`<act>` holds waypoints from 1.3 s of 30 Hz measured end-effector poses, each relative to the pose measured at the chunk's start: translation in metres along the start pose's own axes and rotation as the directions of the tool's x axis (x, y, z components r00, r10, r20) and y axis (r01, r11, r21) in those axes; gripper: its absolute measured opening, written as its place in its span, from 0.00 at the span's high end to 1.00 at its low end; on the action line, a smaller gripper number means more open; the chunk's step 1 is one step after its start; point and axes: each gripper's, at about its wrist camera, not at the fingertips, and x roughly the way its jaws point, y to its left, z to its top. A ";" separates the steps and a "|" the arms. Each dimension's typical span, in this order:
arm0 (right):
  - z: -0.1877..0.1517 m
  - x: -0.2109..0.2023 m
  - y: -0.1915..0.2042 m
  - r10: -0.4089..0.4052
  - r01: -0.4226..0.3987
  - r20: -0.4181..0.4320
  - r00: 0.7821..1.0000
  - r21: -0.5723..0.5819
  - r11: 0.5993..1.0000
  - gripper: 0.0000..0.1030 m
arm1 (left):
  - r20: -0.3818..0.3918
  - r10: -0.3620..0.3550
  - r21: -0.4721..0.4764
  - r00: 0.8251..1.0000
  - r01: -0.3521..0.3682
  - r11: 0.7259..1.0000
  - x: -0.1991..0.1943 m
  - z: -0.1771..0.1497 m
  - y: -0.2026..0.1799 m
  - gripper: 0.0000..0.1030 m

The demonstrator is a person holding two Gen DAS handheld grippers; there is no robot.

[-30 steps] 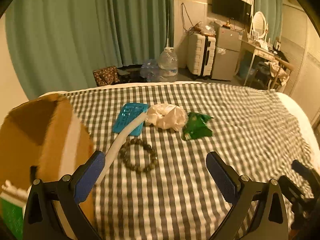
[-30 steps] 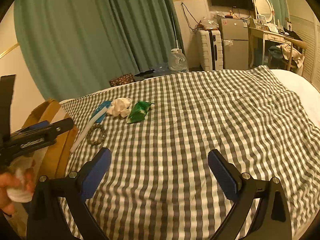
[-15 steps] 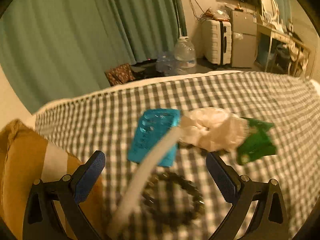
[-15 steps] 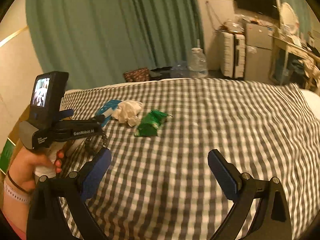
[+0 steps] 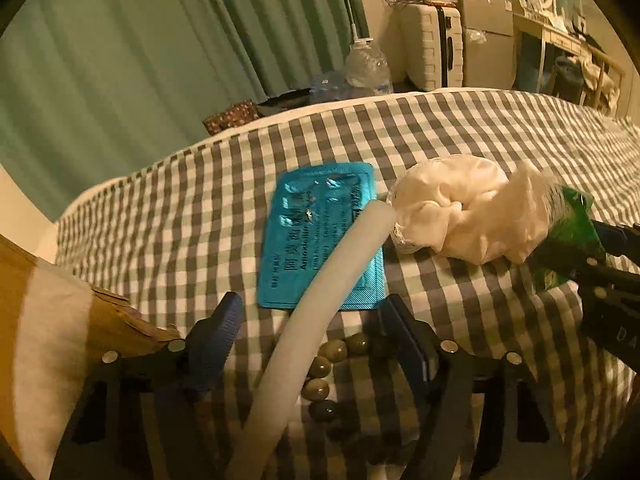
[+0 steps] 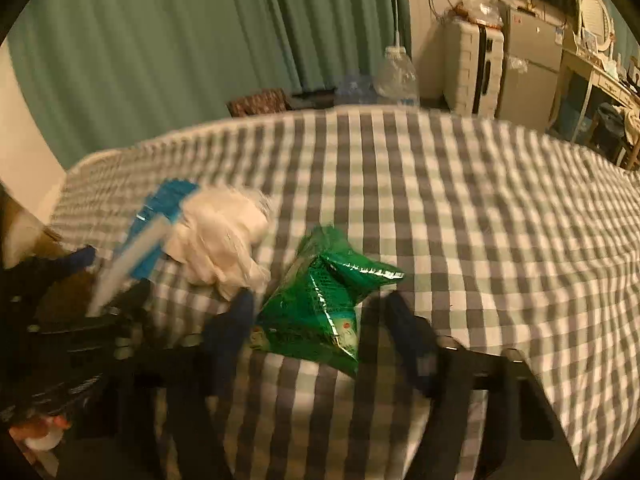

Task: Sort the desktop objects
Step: 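Grasp the white tube with the left tool while the right tool grasps the green sachet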

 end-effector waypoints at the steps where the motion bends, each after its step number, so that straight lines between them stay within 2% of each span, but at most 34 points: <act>1: 0.000 -0.001 0.001 -0.007 0.007 0.009 1.000 -0.007 1.000 0.52 | -0.009 -0.025 -0.025 1.000 0.025 0.999 0.001 -0.001 0.003 0.35; 3: -0.002 -0.009 -0.001 0.025 -0.025 0.009 1.000 0.001 1.000 0.53 | -0.023 -0.096 -0.095 0.995 0.094 0.991 0.002 0.000 0.012 0.62; 5: -0.006 -0.018 -0.006 0.037 -0.037 0.011 0.999 0.014 0.999 0.53 | -0.019 -0.099 -0.103 0.995 0.096 0.990 -0.001 0.000 0.014 0.67; 6: -0.011 -0.024 -0.010 0.033 -0.033 0.012 0.999 0.022 0.999 0.53 | -0.020 -0.088 -0.096 0.996 0.086 0.992 -0.002 0.001 0.014 0.75; 9: -0.023 -0.041 -0.021 0.047 -0.047 0.002 0.999 0.046 0.998 0.54 | -0.025 -0.070 -0.081 0.997 0.068 0.994 -0.004 0.001 0.012 0.82; 12: -0.037 -0.059 -0.027 0.033 -0.033 0.000 0.999 0.047 0.998 0.54 | -0.007 -0.069 -0.078 0.998 0.068 0.995 -0.014 0.003 0.010 0.84; 15: -0.044 -0.074 -0.036 0.032 -0.032 0.006 0.999 0.058 0.998 0.54 | 0.031 -0.136 -0.131 0.990 0.139 0.982 -0.021 0.011 0.013 0.84; 19: -0.049 -0.096 -0.045 0.030 -0.032 0.019 0.999 0.085 0.996 0.57 | 0.057 -0.140 -0.114 0.989 0.146 0.983 -0.043 0.013 0.009 0.84; 21: -0.048 -0.115 -0.047 0.025 -0.028 0.046 0.999 0.087 0.996 0.58 | 0.075 -0.174 -0.147 0.982 0.184 0.972 -0.055 0.011 0.011 0.84; 22: -0.049 -0.123 -0.047 0.017 -0.022 0.057 0.998 0.087 0.996 0.71 | 0.071 -0.185 -0.157 0.980 0.194 0.968 -0.059 0.009 0.012 0.84; 23: -0.050 -0.134 -0.047 0.009 -0.016 0.071 0.997 0.089 0.996 0.78 | 0.064 -0.178 -0.161 0.982 0.186 0.969 -0.065 0.007 0.010 0.84; 26: -0.059 -0.156 -0.048 0.002 -0.009 0.073 0.997 0.094 0.996 0.88 | 0.059 -0.201 -0.154 0.978 0.208 0.966 -0.087 0.002 0.003 0.84; 27: -0.064 -0.163 -0.047 0.017 -0.023 0.060 0.998 0.086 0.996 0.96 | 0.063 -0.222 -0.148 0.973 0.229 0.962 -0.098 0.000 0.001 0.84; 30: -0.081 -0.178 -0.048 0.010 -0.014 0.035 0.999 0.090 0.996 0.96 | 0.078 -0.247 -0.134 0.966 0.256 0.957 -0.131 -0.009 -0.002 0.84; 32: -0.091 -0.186 -0.052 0.018 -0.023 0.041 0.999 0.126 0.992 0.82 | 0.087 -0.250 -0.127 0.964 0.259 0.957 -0.147 -0.012 -0.007 0.84; 33: -0.097 -0.190 -0.056 0.028 -0.037 0.061 0.998 0.164 0.986 0.56 | 0.088 -0.263 -0.120 0.961 0.272 0.955 -0.156 -0.014 -0.009 0.84; 34: -0.100 -0.192 -0.058 0.036 -0.051 0.081 0.996 0.185 0.981 0.34 | 0.089 -0.272 -0.123 0.958 0.282 0.952 -0.163 -0.016 -0.010 0.84; 36: -0.105 -0.192 -0.058 0.042 -0.066 0.118 0.992 0.206 0.976 0.31 | 0.092 -0.284 -0.118 0.954 0.294 0.949 -0.172 -0.020 -0.013 0.84; 39: -0.097 -0.173 -0.048 0.006 -0.021 0.105 0.994 0.141 0.990 0.30 | 0.075 -0.275 -0.111 0.959 0.282 0.953 -0.173 -0.025 -0.019 0.84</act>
